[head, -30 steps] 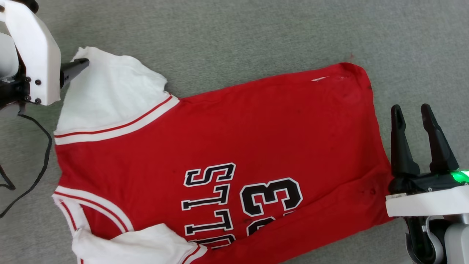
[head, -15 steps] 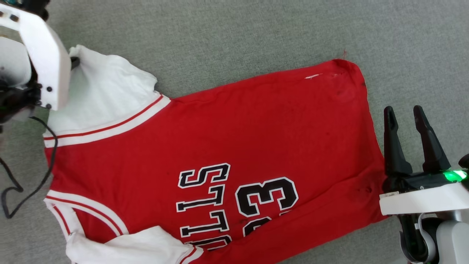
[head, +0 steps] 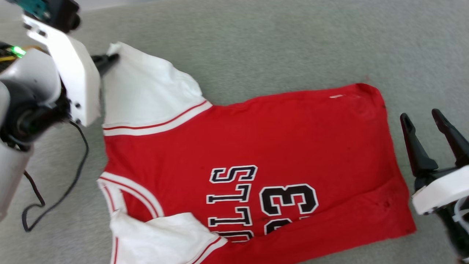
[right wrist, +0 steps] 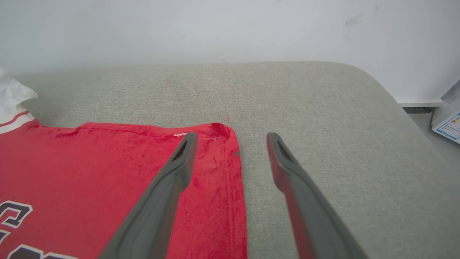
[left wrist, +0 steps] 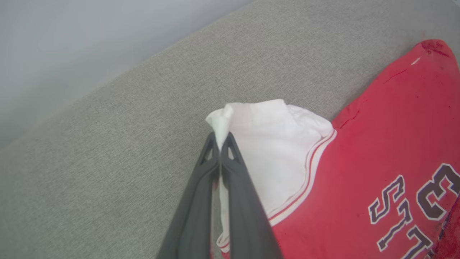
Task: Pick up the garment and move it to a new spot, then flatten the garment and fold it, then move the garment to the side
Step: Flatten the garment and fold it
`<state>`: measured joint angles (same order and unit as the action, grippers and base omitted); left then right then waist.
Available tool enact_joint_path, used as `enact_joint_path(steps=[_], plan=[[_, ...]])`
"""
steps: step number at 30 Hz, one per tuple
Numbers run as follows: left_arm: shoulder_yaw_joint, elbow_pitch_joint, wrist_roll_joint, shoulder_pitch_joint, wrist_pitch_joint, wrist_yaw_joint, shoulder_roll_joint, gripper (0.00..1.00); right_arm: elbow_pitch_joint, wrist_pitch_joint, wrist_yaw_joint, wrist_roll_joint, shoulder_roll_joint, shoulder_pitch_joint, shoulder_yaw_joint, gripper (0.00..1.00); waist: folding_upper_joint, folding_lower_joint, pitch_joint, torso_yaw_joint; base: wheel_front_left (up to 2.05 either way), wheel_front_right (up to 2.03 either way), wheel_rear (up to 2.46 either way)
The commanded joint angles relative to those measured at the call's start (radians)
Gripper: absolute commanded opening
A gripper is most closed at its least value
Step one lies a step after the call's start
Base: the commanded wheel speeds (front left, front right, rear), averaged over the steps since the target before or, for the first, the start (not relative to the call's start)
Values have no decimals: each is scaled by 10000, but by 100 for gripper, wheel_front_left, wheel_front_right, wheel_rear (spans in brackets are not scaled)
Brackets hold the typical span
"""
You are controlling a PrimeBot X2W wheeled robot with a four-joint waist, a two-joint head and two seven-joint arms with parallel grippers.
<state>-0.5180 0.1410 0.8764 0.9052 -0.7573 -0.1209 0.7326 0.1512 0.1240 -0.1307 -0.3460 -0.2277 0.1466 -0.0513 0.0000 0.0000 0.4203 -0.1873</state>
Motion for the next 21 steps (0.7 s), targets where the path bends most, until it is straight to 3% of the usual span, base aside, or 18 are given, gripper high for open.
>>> enact_joint_path(steps=[1, 7, 12, 17, 21], plan=[[-52, -331, 97, -246, 84, -27, 25, 0, 89, 485, 2, -88, -356, 257, 54, 100, 0, 0, -325, 484, 0, 0, 0], [35, -2107, 215, -1010, 736, -57, 481, 0, 288, 3891, 2, -657, -1905, 1054, 456, 100, 0, 0, -492, 1209, 0, 0, 0], [92, -3363, 231, -1775, 1217, -38, 741, 0, 66, 6859, 2, -1062, -2833, 1836, 440, 100, 0, 0, -431, 1834, 0, 0, 0], [-1, -4236, 55, -2235, 1545, -4, 830, 0, -355, 8992, 2, -1110, -3018, 2721, 355, 100, 0, 0, -230, 2313, 0, 0, 0], [-70, -4697, -244, -2345, 1934, -21, 777, 0, -859, 9893, 2, -626, -3120, 3356, 657, 100, 0, 0, 13, 2595, 0, 0, 0]])
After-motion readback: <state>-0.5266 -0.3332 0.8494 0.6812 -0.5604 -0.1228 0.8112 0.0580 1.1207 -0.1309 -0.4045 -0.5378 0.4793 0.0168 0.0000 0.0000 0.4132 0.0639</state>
